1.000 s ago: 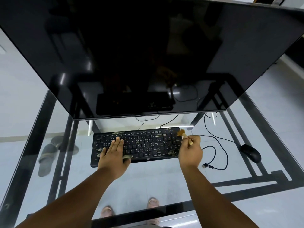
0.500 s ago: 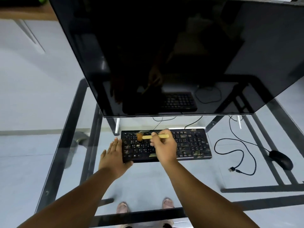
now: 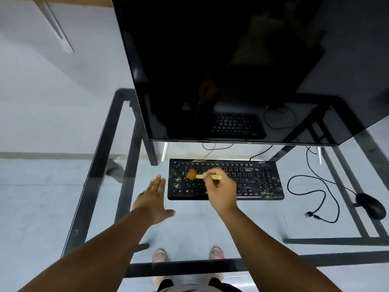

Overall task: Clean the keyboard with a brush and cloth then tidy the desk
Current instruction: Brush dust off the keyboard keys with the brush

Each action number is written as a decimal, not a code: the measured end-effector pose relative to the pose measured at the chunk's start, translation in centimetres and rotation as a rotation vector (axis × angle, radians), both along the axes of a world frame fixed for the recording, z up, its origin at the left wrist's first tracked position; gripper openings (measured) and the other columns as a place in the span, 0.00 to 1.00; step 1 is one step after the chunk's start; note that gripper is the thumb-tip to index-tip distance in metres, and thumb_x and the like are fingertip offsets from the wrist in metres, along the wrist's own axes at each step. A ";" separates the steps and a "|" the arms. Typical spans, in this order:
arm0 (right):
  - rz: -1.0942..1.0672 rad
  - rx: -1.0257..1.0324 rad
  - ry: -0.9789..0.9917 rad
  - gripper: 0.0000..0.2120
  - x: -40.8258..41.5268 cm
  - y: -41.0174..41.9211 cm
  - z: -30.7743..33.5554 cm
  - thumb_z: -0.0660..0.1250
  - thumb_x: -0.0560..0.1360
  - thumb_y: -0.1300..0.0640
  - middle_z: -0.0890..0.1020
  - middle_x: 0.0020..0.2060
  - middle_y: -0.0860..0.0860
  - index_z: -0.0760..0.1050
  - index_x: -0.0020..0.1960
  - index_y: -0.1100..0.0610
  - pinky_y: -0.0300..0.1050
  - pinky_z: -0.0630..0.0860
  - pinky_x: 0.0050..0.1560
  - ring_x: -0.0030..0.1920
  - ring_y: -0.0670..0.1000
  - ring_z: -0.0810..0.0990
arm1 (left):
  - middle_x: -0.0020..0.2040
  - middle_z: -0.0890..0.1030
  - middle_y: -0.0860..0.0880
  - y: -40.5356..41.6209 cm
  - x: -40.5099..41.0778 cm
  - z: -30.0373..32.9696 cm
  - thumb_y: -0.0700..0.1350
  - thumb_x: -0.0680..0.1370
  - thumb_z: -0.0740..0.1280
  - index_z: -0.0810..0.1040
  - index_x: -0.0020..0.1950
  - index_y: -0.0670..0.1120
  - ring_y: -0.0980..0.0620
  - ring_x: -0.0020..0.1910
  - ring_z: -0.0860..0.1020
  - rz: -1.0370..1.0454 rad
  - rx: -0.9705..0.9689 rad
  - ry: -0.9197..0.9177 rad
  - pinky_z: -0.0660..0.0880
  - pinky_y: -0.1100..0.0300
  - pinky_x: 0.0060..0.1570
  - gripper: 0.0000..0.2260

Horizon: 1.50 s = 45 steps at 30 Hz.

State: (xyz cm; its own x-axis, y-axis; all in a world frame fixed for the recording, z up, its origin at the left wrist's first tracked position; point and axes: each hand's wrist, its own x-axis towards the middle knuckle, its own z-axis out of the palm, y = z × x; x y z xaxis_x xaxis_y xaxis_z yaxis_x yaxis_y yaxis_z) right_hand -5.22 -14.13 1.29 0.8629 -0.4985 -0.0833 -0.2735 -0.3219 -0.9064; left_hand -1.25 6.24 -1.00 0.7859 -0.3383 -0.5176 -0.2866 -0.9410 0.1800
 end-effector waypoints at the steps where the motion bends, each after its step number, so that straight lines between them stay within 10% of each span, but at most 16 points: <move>1: -0.058 -0.094 -0.001 0.08 -0.2 -0.2 -0.2 0.67 0.76 0.58 0.81 0.30 0.47 0.77 0.41 0.46 0.40 0.67 0.27 0.26 0.49 0.75 | 0.78 0.34 0.50 0.0 0.0 -0.1 0.64 0.74 0.64 0.36 0.78 0.46 0.52 0.78 0.39 0.002 -0.004 0.002 0.57 0.53 0.75 0.48; 12: -0.208 -0.148 -0.058 0.06 -1.9 -0.8 0.1 0.66 0.76 0.59 0.81 0.34 0.45 0.75 0.43 0.49 0.41 0.69 0.31 0.32 0.48 0.78 | 0.78 0.34 0.50 0.2 -0.2 -0.1 0.64 0.75 0.64 0.36 0.79 0.46 0.52 0.78 0.39 0.014 -0.026 0.007 0.52 0.55 0.75 0.47; 17: 0.216 0.114 0.017 0.09 -2.5 0.8 -0.4 0.70 0.75 0.61 0.83 0.32 0.50 0.80 0.43 0.47 0.50 0.74 0.31 0.31 0.56 0.79 | 0.78 0.34 0.51 0.4 -0.2 -0.1 0.64 0.74 0.65 0.37 0.79 0.46 0.53 0.78 0.39 0.014 -0.022 0.000 0.55 0.54 0.74 0.48; 22: -0.112 -0.084 -0.073 0.08 -2.2 0.0 -0.3 0.67 0.73 0.65 0.81 0.29 0.40 0.77 0.40 0.52 0.39 0.69 0.27 0.26 0.44 0.74 | 0.78 0.35 0.51 0.5 -0.2 0.0 0.64 0.74 0.65 0.37 0.79 0.47 0.53 0.78 0.39 0.014 -0.032 0.009 0.55 0.54 0.75 0.48; 28: 0.287 0.004 0.096 0.07 -2.1 0.3 -0.1 0.69 0.72 0.62 0.79 0.27 0.44 0.80 0.39 0.51 0.40 0.66 0.27 0.25 0.46 0.72 | 0.78 0.34 0.52 0.6 -0.2 -0.1 0.64 0.74 0.66 0.37 0.79 0.47 0.54 0.78 0.39 0.013 -0.040 0.011 0.55 0.54 0.74 0.48; 33: -0.104 -0.123 -0.036 0.10 -2.5 -1.2 0.6 0.69 0.70 0.64 0.76 0.23 0.42 0.74 0.34 0.52 0.40 0.67 0.26 0.24 0.42 0.72 | 0.78 0.35 0.52 0.7 -0.3 -0.4 0.64 0.73 0.66 0.38 0.79 0.48 0.54 0.78 0.40 0.036 -0.058 0.008 0.55 0.54 0.74 0.48; 45: -0.105 -0.025 -0.057 0.06 -3.6 -4.1 0.2 0.68 0.75 0.63 0.81 0.32 0.47 0.79 0.43 0.53 0.42 0.71 0.30 0.29 0.48 0.76 | 0.80 0.48 0.52 -1.8 -1.6 -0.5 0.60 0.76 0.63 0.47 0.79 0.49 0.52 0.78 0.50 0.095 -0.279 -0.251 0.51 0.51 0.75 0.39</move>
